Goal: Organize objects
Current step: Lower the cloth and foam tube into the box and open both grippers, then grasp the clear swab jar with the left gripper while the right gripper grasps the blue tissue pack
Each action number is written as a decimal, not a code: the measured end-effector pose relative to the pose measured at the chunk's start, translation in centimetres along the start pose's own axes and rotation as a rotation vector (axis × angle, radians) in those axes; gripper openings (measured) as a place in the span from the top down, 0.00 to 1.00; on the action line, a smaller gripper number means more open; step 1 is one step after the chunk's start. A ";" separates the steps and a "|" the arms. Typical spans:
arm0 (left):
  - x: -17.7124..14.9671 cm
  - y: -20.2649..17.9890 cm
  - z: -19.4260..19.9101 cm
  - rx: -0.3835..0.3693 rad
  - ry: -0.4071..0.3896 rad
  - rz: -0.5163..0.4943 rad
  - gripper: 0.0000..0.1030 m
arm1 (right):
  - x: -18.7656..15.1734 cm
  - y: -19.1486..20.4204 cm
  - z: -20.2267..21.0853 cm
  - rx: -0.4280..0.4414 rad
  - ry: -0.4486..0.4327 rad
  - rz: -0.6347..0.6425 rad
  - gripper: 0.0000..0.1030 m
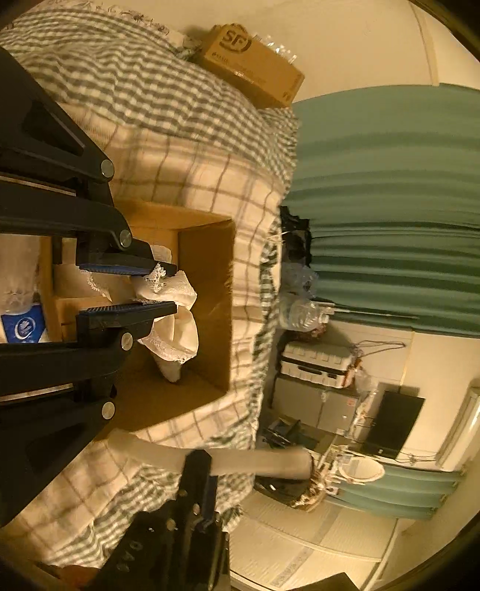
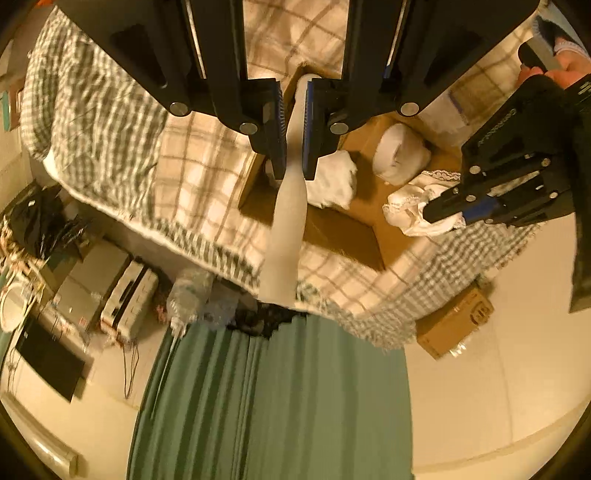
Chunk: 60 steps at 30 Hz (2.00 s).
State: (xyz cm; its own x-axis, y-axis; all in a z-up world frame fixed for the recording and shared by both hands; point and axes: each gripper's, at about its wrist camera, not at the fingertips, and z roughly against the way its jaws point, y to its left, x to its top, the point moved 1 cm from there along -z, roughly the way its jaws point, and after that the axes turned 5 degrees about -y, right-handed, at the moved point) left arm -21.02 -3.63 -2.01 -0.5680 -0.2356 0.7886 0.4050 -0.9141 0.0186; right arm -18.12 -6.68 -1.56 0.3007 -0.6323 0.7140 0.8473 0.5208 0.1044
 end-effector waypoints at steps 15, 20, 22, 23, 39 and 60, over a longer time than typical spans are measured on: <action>-1.2 -0.7 -1.8 0.016 0.053 0.017 0.30 | -2.0 -1.4 -0.2 -0.084 -0.103 -0.089 0.43; -1.0 -0.5 0.7 0.025 0.019 0.021 0.17 | -2.8 -1.5 3.3 -0.125 -0.144 -0.130 0.30; -1.1 -0.3 1.9 0.026 0.001 0.017 0.13 | -3.4 -1.2 4.8 -0.133 -0.152 -0.146 0.28; -1.2 -0.2 2.7 0.029 -0.010 0.013 0.11 | -3.6 -1.0 5.4 -0.140 -0.153 -0.147 0.28; -5.1 4.8 11.0 0.104 -0.116 0.045 0.00 | -5.8 7.7 12.5 -0.157 -0.214 -0.099 0.08; -13.3 3.8 3.4 0.108 0.106 -0.075 0.00 | -11.4 6.1 0.3 -0.214 -0.007 -0.234 0.08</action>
State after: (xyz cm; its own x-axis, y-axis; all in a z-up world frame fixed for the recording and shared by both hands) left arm -9.46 -2.88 -10.32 -0.6700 -0.2065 0.7131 0.4295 -0.8913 0.1454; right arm -16.54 3.89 -8.88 0.0844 -0.7163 0.6927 0.9661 0.2290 0.1190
